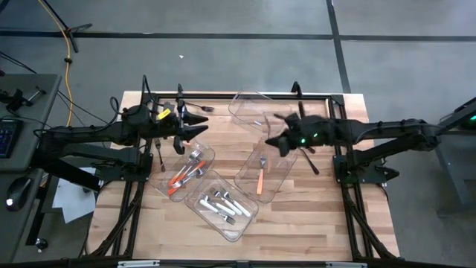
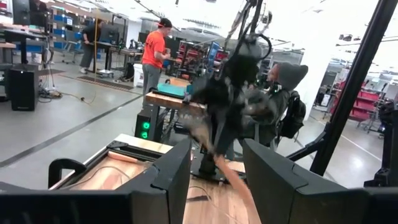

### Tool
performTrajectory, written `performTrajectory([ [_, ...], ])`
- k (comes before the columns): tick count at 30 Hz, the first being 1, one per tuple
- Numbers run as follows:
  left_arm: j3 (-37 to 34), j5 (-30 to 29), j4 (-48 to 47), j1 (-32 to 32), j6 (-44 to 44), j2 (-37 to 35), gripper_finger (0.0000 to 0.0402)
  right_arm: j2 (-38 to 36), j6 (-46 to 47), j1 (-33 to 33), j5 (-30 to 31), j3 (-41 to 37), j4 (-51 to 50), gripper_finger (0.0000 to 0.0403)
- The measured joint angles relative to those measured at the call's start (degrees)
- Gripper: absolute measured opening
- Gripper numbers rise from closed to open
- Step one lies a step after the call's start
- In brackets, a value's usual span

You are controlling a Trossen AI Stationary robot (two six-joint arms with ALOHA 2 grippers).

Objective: Sort silverware by color (type)
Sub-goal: Put the light orange fork into the middle right transparent bin

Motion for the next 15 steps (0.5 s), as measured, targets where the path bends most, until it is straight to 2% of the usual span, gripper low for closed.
performTrajectory([
  [6,0.0,-0.1,-0.8,0.0,0.0,0.0,0.0136,6.2,20.2,3.8,4.2,0.0,-10.0,0.0005],
  [15,0.0,-0.1,-1.0,0.0,0.0,0.0,0.0136,17.1,36.2,6.3,1.9,0.0,-10.4,0.0005],
])
